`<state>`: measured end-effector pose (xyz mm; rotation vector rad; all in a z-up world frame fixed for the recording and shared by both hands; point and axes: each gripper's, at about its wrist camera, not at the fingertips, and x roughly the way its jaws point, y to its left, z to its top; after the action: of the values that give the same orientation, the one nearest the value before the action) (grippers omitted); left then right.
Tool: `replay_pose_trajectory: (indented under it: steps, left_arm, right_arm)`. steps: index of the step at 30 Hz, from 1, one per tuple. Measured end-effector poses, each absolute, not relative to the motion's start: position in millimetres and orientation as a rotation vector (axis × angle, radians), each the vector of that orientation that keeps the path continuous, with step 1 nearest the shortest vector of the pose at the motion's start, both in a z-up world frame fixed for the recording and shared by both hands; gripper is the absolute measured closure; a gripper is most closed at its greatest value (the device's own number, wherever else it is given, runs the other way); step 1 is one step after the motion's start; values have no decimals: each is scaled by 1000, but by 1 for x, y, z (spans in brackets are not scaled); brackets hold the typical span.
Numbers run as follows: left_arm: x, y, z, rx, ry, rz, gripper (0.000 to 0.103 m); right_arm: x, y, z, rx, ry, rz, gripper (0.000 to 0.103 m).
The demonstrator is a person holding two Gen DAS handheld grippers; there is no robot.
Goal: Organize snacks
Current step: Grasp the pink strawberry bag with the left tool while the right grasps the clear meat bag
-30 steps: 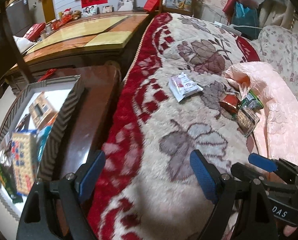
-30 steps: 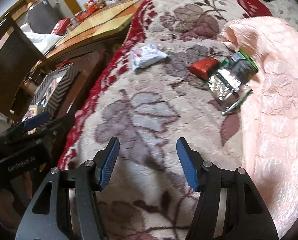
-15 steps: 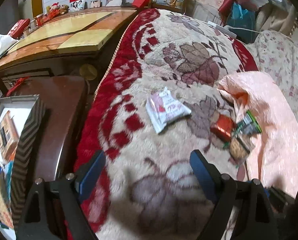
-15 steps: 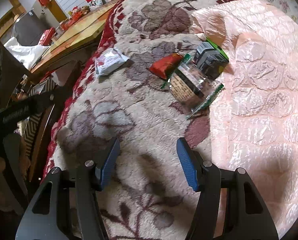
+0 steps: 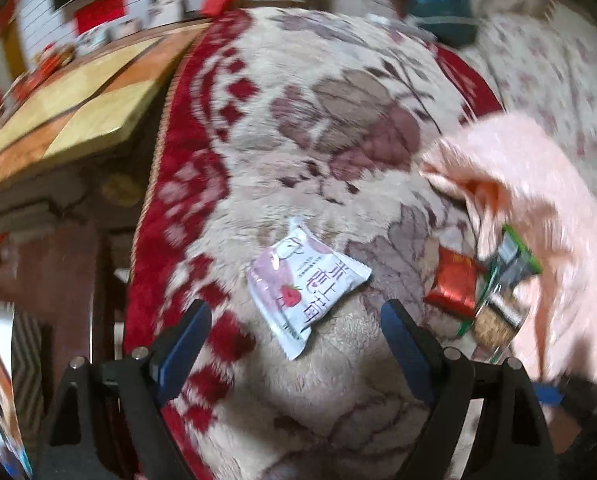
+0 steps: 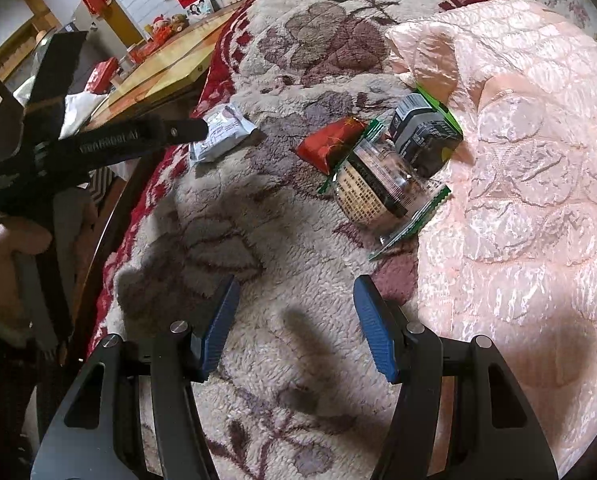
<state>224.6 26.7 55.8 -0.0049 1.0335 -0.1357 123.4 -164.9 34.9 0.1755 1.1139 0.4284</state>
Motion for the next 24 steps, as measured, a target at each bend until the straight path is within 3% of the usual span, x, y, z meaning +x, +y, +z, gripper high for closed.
replay_pose_trajectory:
  steps: [15,17,19,20,24]
  left_arm:
    - [262,11,32,77,1066,-171,16]
    - [262,9,30,67,1068,-175,27]
    - [260,9,30,65,1063,-164,30]
    - [260,9,29,64,1063,-160,49]
    - [260,11,28,49,1073,-158,48]
  right_arm:
    - [132,-178,29,207,1092,368,42]
    - [136,-180,31,178,1080,339,42]
    - [142,-178,36,135,1072,336,42]
    - [144,-177,38,123,1068,342,42]
    - [161,-166,52,-35,1045,366,39]
